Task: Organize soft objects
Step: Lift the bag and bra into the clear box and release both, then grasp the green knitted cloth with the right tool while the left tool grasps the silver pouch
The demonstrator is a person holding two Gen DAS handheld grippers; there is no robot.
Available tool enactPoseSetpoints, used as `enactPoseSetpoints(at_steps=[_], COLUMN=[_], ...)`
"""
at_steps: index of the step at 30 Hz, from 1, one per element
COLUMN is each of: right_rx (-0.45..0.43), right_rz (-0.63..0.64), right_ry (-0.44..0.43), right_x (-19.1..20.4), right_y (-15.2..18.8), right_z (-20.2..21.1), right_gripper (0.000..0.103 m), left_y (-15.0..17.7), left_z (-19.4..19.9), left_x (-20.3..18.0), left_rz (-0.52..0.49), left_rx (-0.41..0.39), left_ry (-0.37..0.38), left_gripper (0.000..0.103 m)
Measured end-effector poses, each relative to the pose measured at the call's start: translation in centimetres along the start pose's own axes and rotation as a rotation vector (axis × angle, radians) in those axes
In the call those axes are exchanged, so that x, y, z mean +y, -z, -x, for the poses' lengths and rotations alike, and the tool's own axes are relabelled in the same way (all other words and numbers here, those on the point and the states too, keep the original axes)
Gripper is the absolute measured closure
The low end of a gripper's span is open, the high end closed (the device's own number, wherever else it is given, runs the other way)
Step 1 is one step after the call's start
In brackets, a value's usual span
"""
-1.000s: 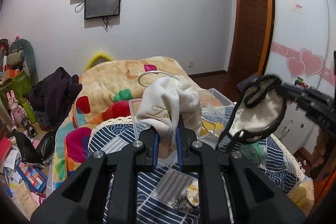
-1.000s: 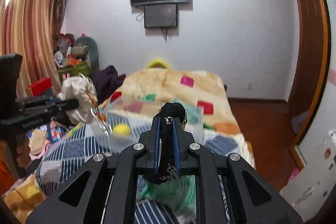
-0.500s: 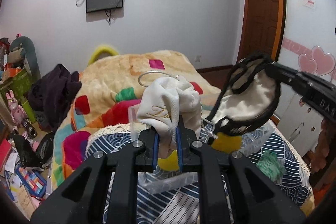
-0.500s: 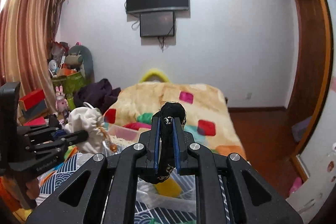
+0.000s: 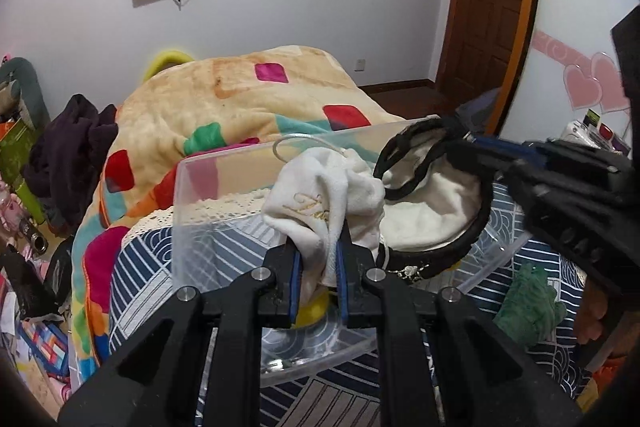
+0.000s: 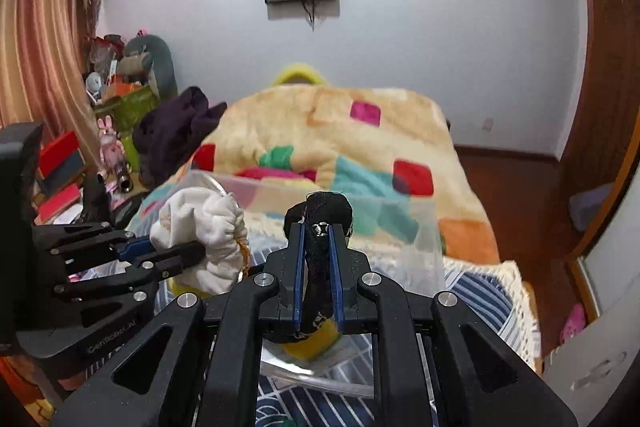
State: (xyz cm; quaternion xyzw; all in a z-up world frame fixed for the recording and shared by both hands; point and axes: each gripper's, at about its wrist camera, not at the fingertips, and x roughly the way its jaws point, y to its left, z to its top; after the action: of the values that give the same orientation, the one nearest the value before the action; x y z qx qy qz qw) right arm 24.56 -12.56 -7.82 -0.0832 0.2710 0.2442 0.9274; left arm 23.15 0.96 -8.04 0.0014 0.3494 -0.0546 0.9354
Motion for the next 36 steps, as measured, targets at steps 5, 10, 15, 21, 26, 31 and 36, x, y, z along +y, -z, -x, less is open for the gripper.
enactPoseSetpoints(at_steps=[5, 10, 15, 21, 26, 31, 36], right_rx=[0.055, 0.098, 0.093, 0.023, -0.041, -0.092, -0.108], right_rz=[0.012, 0.027, 0.015, 0.022, 0.018, 0.028, 0.039], right_ry=[0.022, 0.042, 0.04, 0.06, 0.047, 0.036, 0.036], right_x=[0.0, -0.4, -0.9, -0.8, -0.5, -0.2, -0.1], right_y=[0.5, 1.2, 1.3, 0.9, 0.5, 0.6, 1.7], right_z=[-0.9, -1.2, -0.3, 1.9, 4.1, 6.2, 7.4], right_gripper=[0.091, 0.088, 0.064, 0.045, 0.032, 0.025, 0.022], left_y=[0.0, 0.1, 0.2, 0.4, 0.3, 1.2, 3.0], left_z=[-0.3, 0.3, 1.8, 4.3, 7.2, 9.2, 9.7], left_x=[0.1, 0.4, 0.0, 0.2, 0.4, 0.5, 0.1], left_rz=[0.004, 0.02, -0.009, 0.018, 0.039, 0.033, 0.028], left_rx=[0.012, 0.001, -0.025, -0.071, -0.122, -0.153, -0.124], left_ry=[-0.004, -0.017, -0.032, -0.028, -0.013, -0.029, -0.005], left_gripper=[0.085, 0.053, 0.044, 0.032, 0.024, 0.014, 0.014])
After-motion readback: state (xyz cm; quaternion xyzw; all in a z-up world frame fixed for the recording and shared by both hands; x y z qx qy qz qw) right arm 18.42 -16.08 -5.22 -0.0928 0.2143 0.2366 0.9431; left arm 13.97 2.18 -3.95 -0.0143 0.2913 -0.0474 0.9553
